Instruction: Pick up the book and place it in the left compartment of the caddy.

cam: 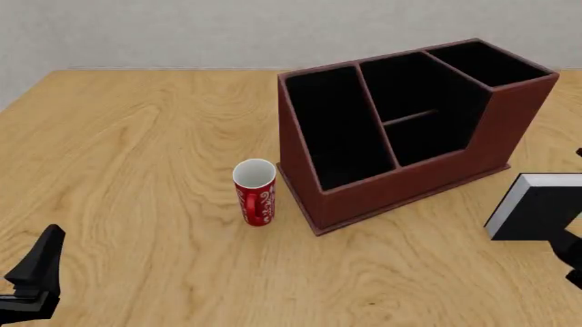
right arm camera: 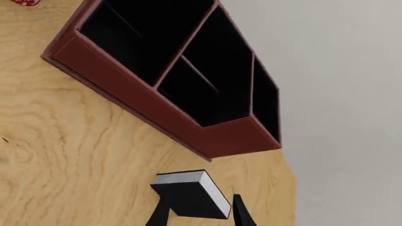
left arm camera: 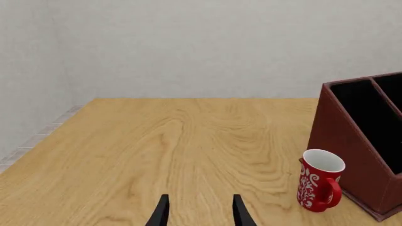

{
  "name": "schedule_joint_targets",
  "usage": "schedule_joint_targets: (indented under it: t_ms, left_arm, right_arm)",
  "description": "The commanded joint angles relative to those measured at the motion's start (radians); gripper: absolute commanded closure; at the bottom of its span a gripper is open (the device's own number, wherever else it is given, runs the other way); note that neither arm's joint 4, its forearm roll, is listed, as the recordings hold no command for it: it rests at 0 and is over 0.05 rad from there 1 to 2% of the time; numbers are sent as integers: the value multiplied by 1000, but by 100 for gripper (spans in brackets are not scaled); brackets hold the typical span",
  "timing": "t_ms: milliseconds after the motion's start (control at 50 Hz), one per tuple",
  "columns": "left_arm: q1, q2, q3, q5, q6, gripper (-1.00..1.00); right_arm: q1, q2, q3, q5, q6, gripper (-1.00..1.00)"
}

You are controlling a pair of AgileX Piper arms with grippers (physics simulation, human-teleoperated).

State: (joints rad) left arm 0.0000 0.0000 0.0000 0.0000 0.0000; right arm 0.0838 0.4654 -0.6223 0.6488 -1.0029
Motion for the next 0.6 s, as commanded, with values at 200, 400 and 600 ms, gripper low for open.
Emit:
schedule_joint_targets:
  t_ms: [200, 400, 600]
  left_arm:
    - [0, 0, 0, 0, 0, -100]
    - [0, 0, 0, 0, 0, -100]
    - [0, 0, 0, 0, 0, -100]
  right_arm:
    - [-18, 118, -128, 163, -153, -100]
    - [-44, 195, -190, 196, -223, -100]
    - [-64, 234, -224, 264, -314, -100]
